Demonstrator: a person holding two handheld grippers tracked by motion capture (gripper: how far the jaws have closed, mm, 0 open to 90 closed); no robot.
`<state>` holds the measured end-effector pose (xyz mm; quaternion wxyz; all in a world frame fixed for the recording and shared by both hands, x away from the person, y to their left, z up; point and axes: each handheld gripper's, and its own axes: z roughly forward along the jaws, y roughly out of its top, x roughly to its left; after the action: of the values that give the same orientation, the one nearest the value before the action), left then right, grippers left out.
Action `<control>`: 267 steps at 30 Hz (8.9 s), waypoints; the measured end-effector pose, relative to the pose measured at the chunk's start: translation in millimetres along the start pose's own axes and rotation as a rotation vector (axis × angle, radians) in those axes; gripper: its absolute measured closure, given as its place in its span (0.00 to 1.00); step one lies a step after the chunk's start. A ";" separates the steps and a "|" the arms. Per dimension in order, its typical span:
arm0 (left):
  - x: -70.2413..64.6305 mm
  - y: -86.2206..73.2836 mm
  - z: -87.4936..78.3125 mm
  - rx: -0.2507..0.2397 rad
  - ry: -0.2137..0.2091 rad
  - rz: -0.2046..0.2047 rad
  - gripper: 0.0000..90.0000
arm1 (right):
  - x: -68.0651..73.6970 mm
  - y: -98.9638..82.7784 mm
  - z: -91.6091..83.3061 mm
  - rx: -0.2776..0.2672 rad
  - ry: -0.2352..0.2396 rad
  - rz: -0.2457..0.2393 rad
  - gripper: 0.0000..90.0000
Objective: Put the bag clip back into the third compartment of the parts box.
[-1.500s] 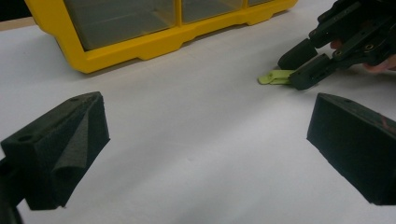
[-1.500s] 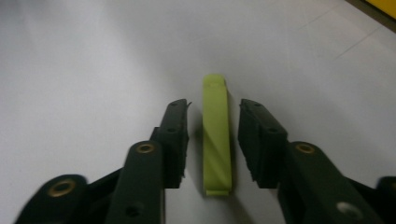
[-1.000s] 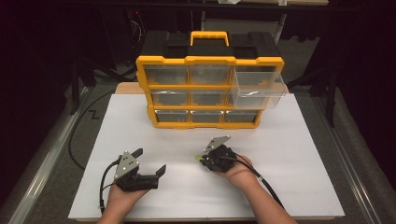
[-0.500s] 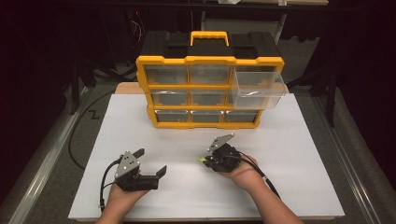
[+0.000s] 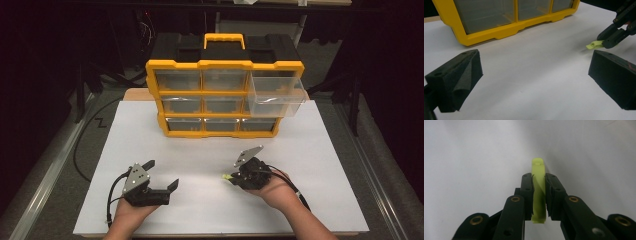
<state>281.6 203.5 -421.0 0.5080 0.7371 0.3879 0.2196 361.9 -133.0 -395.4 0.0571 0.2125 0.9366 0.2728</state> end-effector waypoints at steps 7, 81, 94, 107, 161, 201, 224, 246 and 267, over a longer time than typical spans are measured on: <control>-0.8 -0.6 0.2 -0.016 0.004 0.013 0.00 | -2.4 -12.7 -9.7 0.058 0.014 0.003 0.88; -11.2 -0.9 2.3 -0.018 -0.053 0.045 0.00 | -40.4 23.5 -187.9 0.221 0.058 -0.039 0.87; -10.4 -0.5 2.2 -0.018 -0.057 0.050 0.00 | -42.5 49.5 -217.1 0.217 0.024 -0.040 0.87; -10.4 -0.3 1.0 -0.019 -0.058 0.051 0.00 | -44.8 68.6 -241.6 0.212 -0.005 -0.059 0.87; -10.1 -1.4 -3.0 -0.025 -0.085 0.038 0.00 | -94.9 174.5 -252.2 0.195 -0.144 -0.096 0.87; -3.2 -0.1 -3.8 -0.049 -0.063 0.028 0.00 | -76.4 130.3 -276.4 0.138 -0.155 -0.002 0.49; -0.9 -0.4 -4.5 -0.047 -0.051 0.023 0.00 | -52.4 58.8 -248.4 0.197 -0.128 0.044 0.28; 1.9 -1.3 -2.6 -0.041 -0.045 0.020 0.00 | -57.9 -23.8 -107.5 0.289 -0.079 0.138 0.00; 1.1 1.1 -5.1 -0.066 -0.055 0.008 0.00 | -52.8 -74.1 -38.8 0.254 -0.082 0.181 0.00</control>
<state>279.0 207.1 -418.1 0.5414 0.7273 0.3634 0.2140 373.7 -231.0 -402.8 0.0434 0.3124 0.9375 0.1473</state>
